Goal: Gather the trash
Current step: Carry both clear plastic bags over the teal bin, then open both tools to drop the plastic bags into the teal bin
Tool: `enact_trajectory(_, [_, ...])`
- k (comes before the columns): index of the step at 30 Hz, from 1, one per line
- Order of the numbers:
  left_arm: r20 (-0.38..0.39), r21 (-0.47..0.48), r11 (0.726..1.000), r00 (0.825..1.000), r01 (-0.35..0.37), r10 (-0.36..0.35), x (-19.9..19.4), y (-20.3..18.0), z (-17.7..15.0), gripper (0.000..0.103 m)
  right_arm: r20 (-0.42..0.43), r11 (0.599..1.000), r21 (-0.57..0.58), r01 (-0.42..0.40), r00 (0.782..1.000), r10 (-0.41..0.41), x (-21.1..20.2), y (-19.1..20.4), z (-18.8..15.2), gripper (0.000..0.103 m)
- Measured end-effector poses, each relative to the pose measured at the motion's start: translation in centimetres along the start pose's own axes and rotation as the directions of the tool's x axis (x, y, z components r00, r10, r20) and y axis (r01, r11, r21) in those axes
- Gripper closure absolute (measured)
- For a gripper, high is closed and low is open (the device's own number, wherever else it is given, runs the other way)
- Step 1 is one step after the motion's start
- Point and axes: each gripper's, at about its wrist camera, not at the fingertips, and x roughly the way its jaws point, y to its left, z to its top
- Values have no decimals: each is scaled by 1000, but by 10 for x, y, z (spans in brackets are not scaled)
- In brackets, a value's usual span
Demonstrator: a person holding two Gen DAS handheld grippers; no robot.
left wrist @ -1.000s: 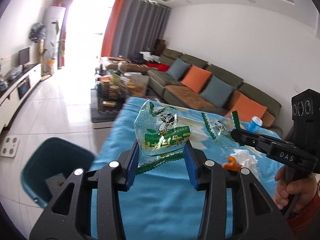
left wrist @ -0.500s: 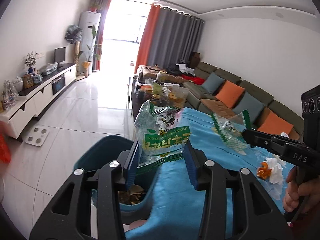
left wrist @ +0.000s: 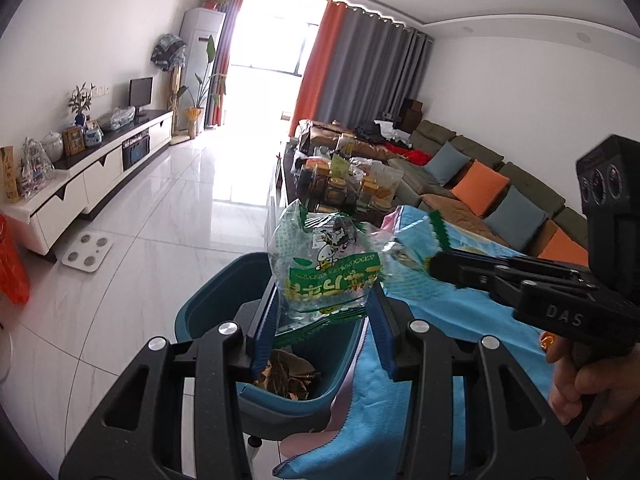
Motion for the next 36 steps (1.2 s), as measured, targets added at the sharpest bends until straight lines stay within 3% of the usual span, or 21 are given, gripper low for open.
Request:
enact_trajectory(11, [-125, -71, 997, 992, -35, 26, 76, 17, -14, 61, -125, 1000, -12, 25, 992, -27, 57, -7, 1, 97])
enact_trajectory(27, [-252, -105, 991, 966, -81, 52, 165, 30, -39, 60, -294, 998, -36, 57, 954, -65, 126, -20, 3, 97])
enact_trajectory(30, [-268, -104, 991, 962, -89, 58, 177, 30, -41, 58, -315, 997, -46, 56, 947, -68, 135, -18, 1, 95])
enact_trajectory(34, [-274, -102, 989, 959, -104, 73, 186, 30, -45, 38, -324, 998, -30, 58, 944, -64, 139, -18, 1, 86])
enact_trajectory(36, [-266, -98, 989, 961, -109, 80, 183, 24, -47, 36, -325, 999, -20, 50, 944, -53, 139, -18, 1, 86])
